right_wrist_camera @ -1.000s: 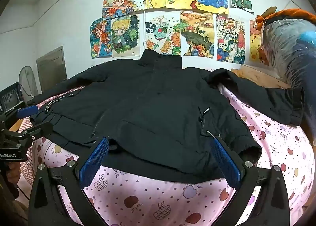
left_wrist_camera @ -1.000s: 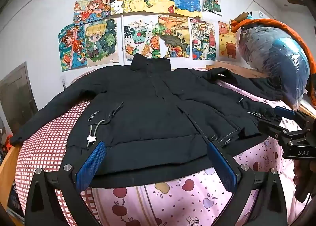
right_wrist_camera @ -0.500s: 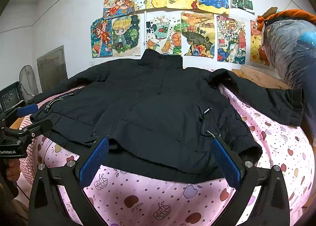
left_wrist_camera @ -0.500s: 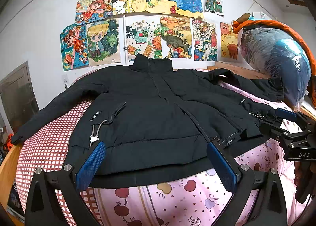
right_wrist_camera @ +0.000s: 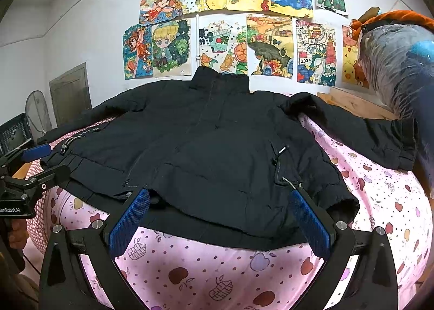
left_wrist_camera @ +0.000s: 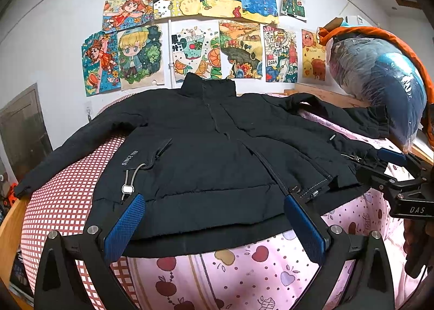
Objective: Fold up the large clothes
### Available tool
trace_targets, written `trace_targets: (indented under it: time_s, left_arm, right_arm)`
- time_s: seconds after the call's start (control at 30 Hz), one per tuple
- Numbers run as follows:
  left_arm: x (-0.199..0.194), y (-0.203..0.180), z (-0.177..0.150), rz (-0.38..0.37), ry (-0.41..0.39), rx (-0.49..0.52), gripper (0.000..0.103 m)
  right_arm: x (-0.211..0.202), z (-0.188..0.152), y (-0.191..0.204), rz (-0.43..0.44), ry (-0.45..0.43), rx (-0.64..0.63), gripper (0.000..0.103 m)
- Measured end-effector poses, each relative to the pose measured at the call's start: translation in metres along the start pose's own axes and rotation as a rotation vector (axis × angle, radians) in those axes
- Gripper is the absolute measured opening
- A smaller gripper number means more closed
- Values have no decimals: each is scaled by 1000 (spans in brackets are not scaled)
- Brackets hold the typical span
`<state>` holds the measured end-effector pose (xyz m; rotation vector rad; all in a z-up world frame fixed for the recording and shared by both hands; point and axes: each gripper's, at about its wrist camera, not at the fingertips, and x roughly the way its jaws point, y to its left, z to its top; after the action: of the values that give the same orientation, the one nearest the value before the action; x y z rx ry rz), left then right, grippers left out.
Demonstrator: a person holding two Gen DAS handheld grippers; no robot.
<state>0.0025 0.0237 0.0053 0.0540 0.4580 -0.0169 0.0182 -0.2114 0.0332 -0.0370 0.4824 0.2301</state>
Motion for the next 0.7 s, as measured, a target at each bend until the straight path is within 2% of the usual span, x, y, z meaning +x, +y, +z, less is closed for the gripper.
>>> trace_targets:
  time_s: [0.7]
  left_arm:
    - [0, 3, -1, 0, -4, 1, 103]
  right_arm:
    - [0, 0, 1, -1, 2, 3, 102]
